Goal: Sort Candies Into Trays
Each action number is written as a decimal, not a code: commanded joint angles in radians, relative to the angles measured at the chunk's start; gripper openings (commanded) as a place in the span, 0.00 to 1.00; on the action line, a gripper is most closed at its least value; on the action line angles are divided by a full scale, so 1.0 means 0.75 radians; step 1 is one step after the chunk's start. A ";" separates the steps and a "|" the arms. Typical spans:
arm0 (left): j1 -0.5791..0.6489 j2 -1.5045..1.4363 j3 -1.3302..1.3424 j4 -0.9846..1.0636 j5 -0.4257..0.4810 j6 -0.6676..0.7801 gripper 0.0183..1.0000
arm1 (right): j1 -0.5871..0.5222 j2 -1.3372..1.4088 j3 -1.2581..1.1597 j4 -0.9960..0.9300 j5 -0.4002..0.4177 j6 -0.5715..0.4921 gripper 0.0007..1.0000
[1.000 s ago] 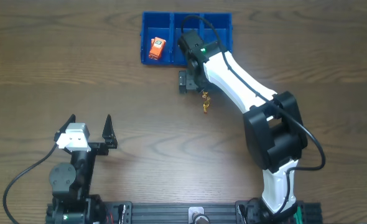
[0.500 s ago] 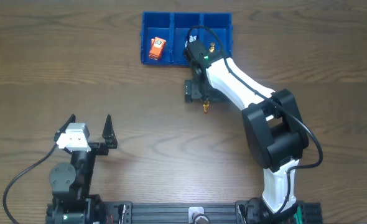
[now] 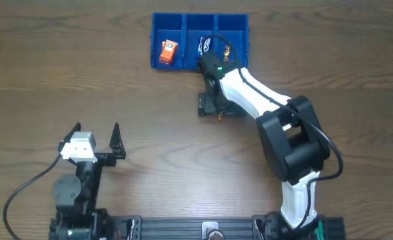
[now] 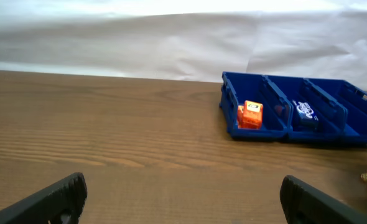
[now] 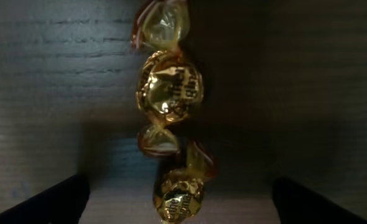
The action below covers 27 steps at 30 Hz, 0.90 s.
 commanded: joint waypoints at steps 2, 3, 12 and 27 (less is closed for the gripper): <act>0.004 -0.008 -0.025 -0.047 0.028 0.009 1.00 | 0.003 0.012 -0.017 0.007 0.013 0.023 0.85; 0.004 -0.008 -0.025 -0.047 0.028 0.009 1.00 | 0.003 0.012 -0.017 0.014 0.013 0.023 0.80; 0.004 -0.008 -0.025 -0.047 0.028 0.009 1.00 | 0.003 0.012 -0.017 0.027 0.013 0.022 0.53; 0.004 -0.008 -0.025 -0.047 0.028 0.009 1.00 | 0.003 0.012 -0.017 0.004 0.014 0.022 0.18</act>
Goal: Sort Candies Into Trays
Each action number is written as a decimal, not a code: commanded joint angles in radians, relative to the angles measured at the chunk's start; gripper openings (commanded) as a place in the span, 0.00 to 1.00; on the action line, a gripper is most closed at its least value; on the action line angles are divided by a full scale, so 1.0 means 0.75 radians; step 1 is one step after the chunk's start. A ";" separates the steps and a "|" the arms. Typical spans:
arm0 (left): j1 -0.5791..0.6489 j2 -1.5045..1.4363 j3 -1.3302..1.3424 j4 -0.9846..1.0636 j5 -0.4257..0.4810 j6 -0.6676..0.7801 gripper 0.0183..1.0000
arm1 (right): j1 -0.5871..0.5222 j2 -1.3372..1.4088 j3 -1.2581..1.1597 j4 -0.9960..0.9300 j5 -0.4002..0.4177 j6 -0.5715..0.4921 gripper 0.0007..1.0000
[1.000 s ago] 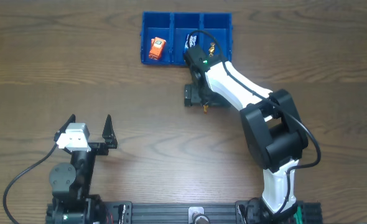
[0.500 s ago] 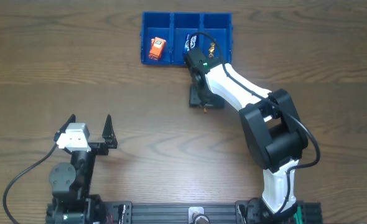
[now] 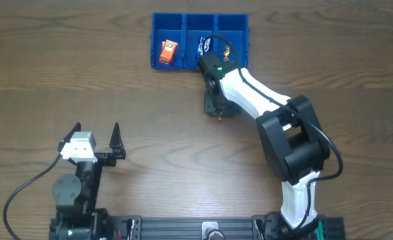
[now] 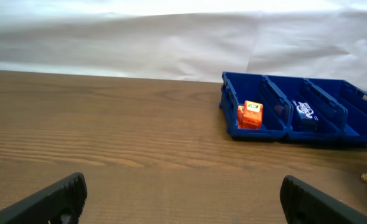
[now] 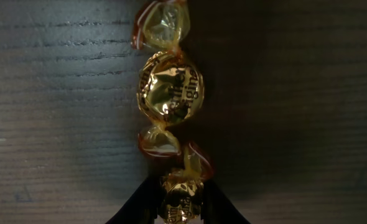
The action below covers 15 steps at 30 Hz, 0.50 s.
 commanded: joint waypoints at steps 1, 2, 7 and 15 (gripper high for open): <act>0.004 -0.008 -0.025 -0.047 0.028 0.010 1.00 | 0.003 0.012 -0.013 -0.002 0.017 0.002 0.17; 0.004 -0.008 -0.025 -0.047 0.028 0.010 1.00 | 0.003 0.012 -0.013 -0.002 0.017 -0.002 0.15; 0.004 -0.008 -0.025 -0.047 0.028 0.010 1.00 | 0.003 -0.058 -0.013 -0.043 0.017 -0.002 0.07; 0.004 -0.008 -0.025 -0.047 0.028 0.010 1.00 | 0.010 -0.409 0.019 -0.151 0.063 -0.050 0.04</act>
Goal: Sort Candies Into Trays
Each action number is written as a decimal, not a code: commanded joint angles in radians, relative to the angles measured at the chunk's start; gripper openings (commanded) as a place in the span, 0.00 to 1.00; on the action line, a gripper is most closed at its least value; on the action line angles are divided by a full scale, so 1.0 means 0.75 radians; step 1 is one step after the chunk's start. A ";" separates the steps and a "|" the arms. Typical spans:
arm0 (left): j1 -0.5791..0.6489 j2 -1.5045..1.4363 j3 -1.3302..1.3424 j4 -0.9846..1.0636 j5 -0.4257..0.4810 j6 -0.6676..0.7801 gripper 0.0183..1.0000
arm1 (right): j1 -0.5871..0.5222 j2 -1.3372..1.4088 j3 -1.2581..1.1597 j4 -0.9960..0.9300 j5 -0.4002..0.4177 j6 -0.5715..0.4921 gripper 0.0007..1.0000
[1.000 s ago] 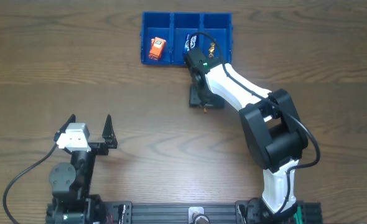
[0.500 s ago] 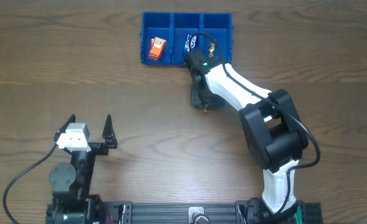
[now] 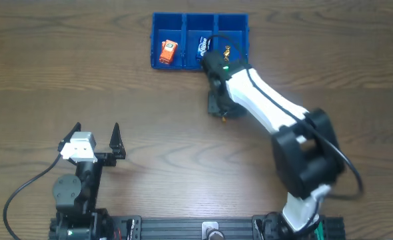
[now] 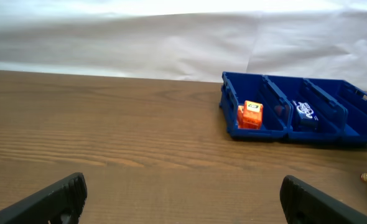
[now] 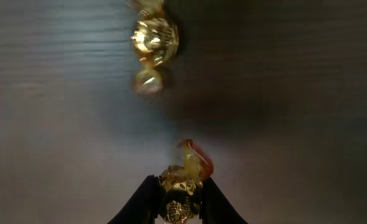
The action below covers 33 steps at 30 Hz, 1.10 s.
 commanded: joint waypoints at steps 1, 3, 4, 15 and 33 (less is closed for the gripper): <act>0.004 -0.008 -0.025 -0.047 0.028 0.010 1.00 | 0.002 -0.197 0.072 -0.020 0.079 -0.079 0.04; 0.004 -0.008 -0.025 -0.047 0.028 0.010 1.00 | -0.016 -0.188 0.148 -0.006 0.139 -0.139 0.04; 0.004 -0.008 -0.025 -0.047 0.028 0.010 1.00 | -0.026 -0.179 0.186 0.025 0.207 -0.155 0.04; 0.004 -0.008 -0.025 -0.047 0.028 0.010 1.00 | -0.129 -0.005 0.235 0.806 0.430 -0.423 0.04; 0.004 -0.008 -0.025 -0.047 0.028 0.010 1.00 | -0.212 0.205 0.235 1.144 0.456 -0.437 0.10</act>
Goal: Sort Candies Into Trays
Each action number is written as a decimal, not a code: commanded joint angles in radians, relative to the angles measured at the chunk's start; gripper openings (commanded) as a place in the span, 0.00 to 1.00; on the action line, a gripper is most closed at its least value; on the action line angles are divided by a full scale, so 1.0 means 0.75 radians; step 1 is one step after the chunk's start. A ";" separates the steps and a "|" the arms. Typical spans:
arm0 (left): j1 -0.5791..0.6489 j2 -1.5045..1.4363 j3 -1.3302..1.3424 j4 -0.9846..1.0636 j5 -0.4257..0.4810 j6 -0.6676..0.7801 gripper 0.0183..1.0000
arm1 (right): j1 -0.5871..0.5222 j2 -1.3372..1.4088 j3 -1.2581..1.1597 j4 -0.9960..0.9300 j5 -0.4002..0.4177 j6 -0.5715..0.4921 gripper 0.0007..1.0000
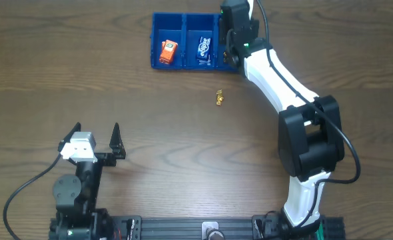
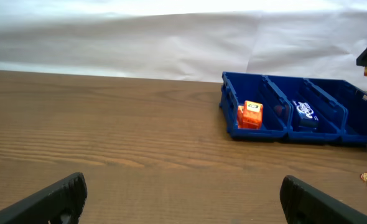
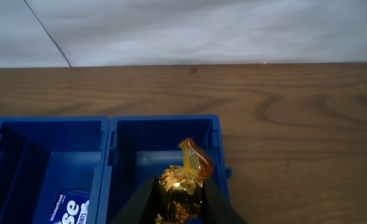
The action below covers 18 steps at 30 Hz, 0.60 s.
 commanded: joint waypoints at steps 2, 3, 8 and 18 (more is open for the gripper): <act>0.004 -0.008 -0.025 -0.047 0.028 0.009 1.00 | -0.005 0.027 0.014 0.080 0.021 -0.017 0.14; 0.004 -0.008 -0.025 -0.047 0.028 0.009 1.00 | -0.005 0.033 0.014 0.092 0.021 -0.017 0.16; 0.004 -0.008 -0.025 -0.047 0.028 0.009 1.00 | -0.004 0.058 0.013 0.130 0.021 -0.017 0.27; 0.004 -0.008 -0.025 -0.047 0.028 0.009 1.00 | 0.008 0.049 0.040 0.110 -0.060 -0.018 0.74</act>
